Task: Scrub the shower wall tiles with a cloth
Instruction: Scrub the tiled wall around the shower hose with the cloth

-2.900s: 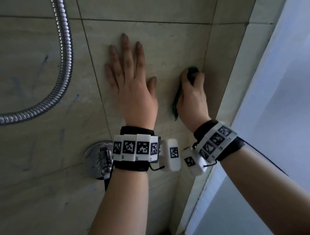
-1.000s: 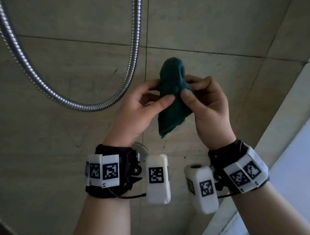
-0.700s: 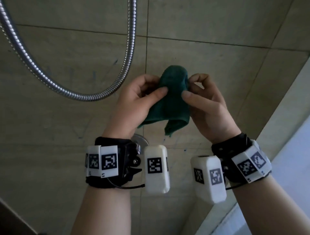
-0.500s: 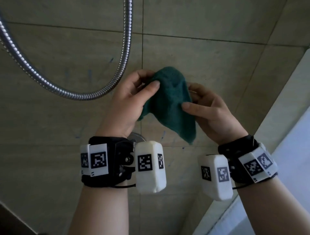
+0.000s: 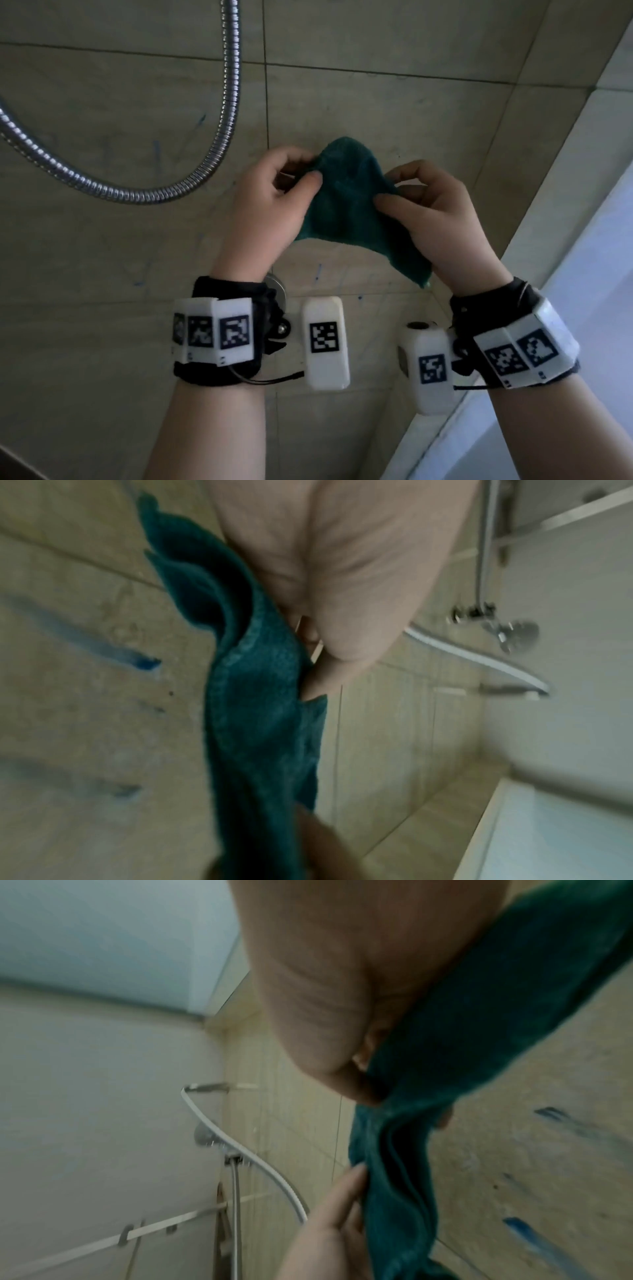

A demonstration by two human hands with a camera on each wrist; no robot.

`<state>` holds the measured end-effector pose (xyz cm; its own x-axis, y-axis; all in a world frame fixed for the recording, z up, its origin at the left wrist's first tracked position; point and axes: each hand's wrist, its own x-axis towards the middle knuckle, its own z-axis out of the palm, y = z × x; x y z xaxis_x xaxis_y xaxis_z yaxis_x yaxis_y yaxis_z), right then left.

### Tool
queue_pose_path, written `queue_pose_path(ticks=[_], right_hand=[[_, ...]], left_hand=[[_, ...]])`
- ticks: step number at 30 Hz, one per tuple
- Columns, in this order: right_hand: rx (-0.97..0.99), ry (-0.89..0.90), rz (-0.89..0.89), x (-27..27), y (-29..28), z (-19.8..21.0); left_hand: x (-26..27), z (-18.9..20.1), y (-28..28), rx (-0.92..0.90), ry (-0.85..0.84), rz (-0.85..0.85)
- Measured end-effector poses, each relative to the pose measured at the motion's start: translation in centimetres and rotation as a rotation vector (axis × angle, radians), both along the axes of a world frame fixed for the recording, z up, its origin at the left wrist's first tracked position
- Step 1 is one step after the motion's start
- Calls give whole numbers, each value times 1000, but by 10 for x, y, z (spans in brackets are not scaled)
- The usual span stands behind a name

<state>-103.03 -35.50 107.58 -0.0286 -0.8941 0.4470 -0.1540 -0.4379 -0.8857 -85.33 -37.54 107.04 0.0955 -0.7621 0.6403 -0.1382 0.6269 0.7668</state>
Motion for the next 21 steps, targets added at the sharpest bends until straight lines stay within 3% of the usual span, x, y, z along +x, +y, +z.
queue_pose_path(ticks=[4,8,11,17,21], right_hand=[[-181,290,-292,4,-6,-2],[-328,372,-358,10,-8,-2],[-281,284,-182,15,-5,0],[-103,125,147,19,1,2],[-58,-120,337,18,1,8]], left_hand=[[-10,-3,-2,-173,-186,111],[-13,-5,-5,-214,-230,17],[-15,-6,-6,-151,-185,-57],[-14,-1,1,100,188,-296],[-10,-4,-4,148,211,-285]])
